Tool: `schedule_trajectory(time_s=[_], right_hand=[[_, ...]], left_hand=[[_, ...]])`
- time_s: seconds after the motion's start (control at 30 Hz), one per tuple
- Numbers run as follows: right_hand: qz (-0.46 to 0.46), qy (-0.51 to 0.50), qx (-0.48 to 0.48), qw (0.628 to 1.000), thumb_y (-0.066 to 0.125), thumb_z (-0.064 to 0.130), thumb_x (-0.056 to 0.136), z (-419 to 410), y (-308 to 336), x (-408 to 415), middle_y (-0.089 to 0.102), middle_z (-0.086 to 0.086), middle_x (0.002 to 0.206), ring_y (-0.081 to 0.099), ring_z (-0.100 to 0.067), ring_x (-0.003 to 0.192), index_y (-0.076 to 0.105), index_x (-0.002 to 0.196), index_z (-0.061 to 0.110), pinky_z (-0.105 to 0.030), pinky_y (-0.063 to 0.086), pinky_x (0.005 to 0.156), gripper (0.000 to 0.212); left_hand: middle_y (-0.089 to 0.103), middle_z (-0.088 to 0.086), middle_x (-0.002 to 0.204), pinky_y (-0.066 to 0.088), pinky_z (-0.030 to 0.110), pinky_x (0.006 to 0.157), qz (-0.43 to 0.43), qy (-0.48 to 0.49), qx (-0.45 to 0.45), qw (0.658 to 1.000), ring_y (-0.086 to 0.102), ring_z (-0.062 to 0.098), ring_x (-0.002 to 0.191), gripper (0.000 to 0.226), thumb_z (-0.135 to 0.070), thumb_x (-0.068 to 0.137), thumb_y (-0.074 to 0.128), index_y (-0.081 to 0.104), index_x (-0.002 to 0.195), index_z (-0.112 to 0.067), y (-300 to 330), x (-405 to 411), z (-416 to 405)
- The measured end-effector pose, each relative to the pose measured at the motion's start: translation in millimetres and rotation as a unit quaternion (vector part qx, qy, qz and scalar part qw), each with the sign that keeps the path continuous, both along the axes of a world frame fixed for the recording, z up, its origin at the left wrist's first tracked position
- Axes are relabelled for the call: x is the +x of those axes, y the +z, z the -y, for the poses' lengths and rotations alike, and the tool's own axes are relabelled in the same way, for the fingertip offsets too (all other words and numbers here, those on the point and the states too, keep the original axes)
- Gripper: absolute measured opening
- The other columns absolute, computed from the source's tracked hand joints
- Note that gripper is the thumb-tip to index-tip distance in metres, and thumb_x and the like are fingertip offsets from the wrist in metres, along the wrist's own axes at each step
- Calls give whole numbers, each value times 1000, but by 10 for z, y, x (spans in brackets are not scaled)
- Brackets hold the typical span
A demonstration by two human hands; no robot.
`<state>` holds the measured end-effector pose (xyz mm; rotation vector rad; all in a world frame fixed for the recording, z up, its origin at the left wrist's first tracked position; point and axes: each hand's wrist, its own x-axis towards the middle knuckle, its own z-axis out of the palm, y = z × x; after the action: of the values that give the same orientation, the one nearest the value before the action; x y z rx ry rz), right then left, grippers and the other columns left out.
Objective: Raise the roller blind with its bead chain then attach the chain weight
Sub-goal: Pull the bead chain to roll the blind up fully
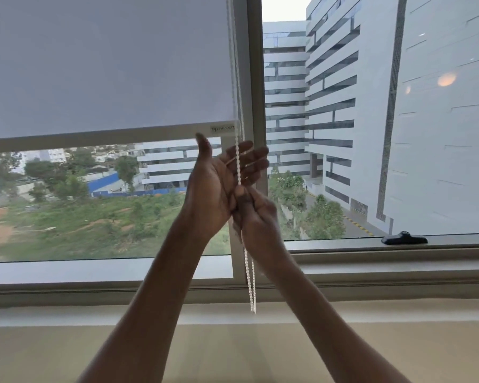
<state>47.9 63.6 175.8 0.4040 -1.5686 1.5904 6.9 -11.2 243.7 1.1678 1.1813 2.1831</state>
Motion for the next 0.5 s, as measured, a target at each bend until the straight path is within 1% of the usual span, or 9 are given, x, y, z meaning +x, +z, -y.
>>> schedule_trajectory(time_s=[0.03, 0.07, 0.1, 0.13, 0.2, 0.27, 0.37, 0.5], right_hand=[[9, 14, -7, 1000, 43, 24, 100, 28, -74, -8, 34, -1, 49, 27, -6, 39, 48, 69, 12, -25, 21, 39, 35], [16, 29, -17, 999, 42, 22, 102, 52, -122, -13, 31, -3, 49, 25, -6, 38, 47, 68, 12, -24, 19, 38, 36], [22, 40, -25, 999, 40, 19, 103, 62, -147, -14, 30, -3, 49, 23, -6, 37, 47, 67, 13, -24, 18, 37, 37], [25, 45, -30, 998, 39, 17, 104, 63, -152, -15, 30, -2, 49, 22, -7, 37, 47, 66, 15, -24, 17, 37, 39], [26, 50, -34, 998, 38, 15, 105, 50, -147, -9, 30, -3, 50, 22, -9, 37, 47, 64, 18, -30, 16, 38, 41], [22, 50, -26, 998, 38, 16, 104, 28, -145, 3, 31, -4, 51, 22, -11, 39, 47, 64, 19, -33, 16, 39, 42], [17, 59, -24, 998, 39, 20, 103, 14, -148, 15, 32, -6, 52, 22, -11, 38, 47, 65, 18, -31, 16, 38, 39], [17, 47, -8, 999, 39, 24, 100, 11, -128, 20, 31, -3, 48, 23, -9, 38, 46, 63, 20, -24, 19, 38, 38]], left_hand=[[75, 4, 96, 54, 25, 66, -4, 1, -3, 1000, 70, 16, 79, 78, -68, 95, 15, 62, 114, -9, 80, 28, 2], [73, -2, 86, 47, 21, 54, -10, 4, -5, 1000, 64, 11, 66, 73, -67, 96, 19, 63, 111, -12, 139, 51, -7], [66, -7, 75, 37, 18, 45, -10, 5, -4, 1000, 54, 6, 55, 67, -65, 97, 22, 64, 106, -14, 182, 70, -20], [56, -10, 65, 27, 18, 42, -4, 4, 2, 1000, 42, 4, 47, 62, -64, 98, 25, 64, 101, -16, 213, 89, -30], [38, -11, 54, 13, 20, 40, 9, 3, 21, 1000, 21, 3, 42, 53, -61, 98, 31, 60, 86, -18, 220, 114, -42], [29, -11, 49, 9, 20, 38, 26, 4, 48, 999, 10, 6, 43, 45, -54, 101, 33, 51, 76, -21, 178, 125, -59], [26, -12, 46, 10, 17, 33, 46, 17, 80, 996, 7, 5, 42, 39, -39, 105, 33, 47, 73, -22, 131, 115, -98], [26, -13, 47, 10, 17, 33, 30, 58, 97, 993, 16, 0, 35, 39, -36, 105, 36, 49, 72, -22, 122, 135, -116]])
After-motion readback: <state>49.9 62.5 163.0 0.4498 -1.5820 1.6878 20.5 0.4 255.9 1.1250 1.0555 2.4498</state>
